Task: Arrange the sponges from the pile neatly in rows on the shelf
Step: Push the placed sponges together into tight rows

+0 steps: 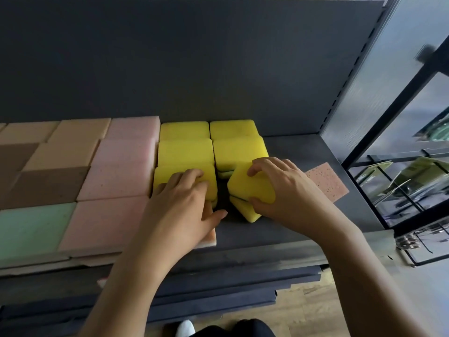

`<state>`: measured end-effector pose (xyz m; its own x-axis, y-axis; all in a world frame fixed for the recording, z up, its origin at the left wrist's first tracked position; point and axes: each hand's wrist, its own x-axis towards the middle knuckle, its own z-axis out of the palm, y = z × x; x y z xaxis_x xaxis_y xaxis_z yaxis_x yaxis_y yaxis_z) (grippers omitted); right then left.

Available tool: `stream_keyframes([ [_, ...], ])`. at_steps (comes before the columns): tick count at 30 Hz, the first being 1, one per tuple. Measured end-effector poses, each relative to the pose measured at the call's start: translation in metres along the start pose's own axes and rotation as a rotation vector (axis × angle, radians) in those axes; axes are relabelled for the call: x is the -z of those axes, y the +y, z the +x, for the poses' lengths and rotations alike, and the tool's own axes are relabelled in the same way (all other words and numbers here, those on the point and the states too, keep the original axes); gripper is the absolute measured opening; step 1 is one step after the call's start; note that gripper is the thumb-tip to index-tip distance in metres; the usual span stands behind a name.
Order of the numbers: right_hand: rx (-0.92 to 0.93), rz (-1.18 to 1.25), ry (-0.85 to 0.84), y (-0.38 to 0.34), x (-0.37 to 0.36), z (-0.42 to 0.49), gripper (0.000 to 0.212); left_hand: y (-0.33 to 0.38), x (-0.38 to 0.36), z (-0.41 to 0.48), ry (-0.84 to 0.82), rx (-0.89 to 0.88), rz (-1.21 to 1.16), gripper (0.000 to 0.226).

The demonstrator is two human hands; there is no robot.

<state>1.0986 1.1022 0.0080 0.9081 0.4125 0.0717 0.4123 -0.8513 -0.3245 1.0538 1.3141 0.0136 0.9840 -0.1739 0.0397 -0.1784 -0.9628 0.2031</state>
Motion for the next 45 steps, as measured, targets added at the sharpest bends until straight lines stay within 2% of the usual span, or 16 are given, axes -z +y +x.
stream_keyframes([
  [8,0.166,0.034,0.035,0.004,-0.006,-0.001,0.05,-0.001,-0.002,-0.001,-0.012,-0.012,0.025,0.068],
  [16,0.143,0.086,0.039,0.013,-0.01,-0.006,0.059,0.007,0.001,0.003,0.019,-0.04,0.022,0.069],
  [24,-0.064,0.041,0.139,0.038,0.016,-0.033,0.07,0.048,-0.002,0.024,0.067,-0.234,-0.044,0.061],
  [29,-0.269,0.01,-0.015,0.056,0.009,-0.039,0.093,0.069,-0.017,0.034,0.019,-0.293,-0.04,0.054],
  [32,-0.254,0.033,-0.036,0.065,0.006,-0.043,0.088,0.071,-0.024,0.036,-0.018,-0.281,-0.012,0.055],
  [36,-0.31,-0.018,0.109,0.077,0.009,-0.047,0.079,0.07,-0.026,0.037,0.0,-0.28,-0.011,0.056],
  [40,-0.378,-0.113,-0.007,0.081,0.01,-0.044,0.085,0.067,-0.022,0.036,-0.008,-0.275,-0.044,0.055],
  [42,-0.312,-0.074,-0.012,0.073,0.016,-0.04,0.085,0.062,-0.015,0.033,0.006,-0.244,-0.064,0.056],
  [45,-0.109,0.061,0.083,0.047,0.025,-0.031,0.08,0.044,-0.006,0.027,0.062,-0.192,-0.076,0.054],
])
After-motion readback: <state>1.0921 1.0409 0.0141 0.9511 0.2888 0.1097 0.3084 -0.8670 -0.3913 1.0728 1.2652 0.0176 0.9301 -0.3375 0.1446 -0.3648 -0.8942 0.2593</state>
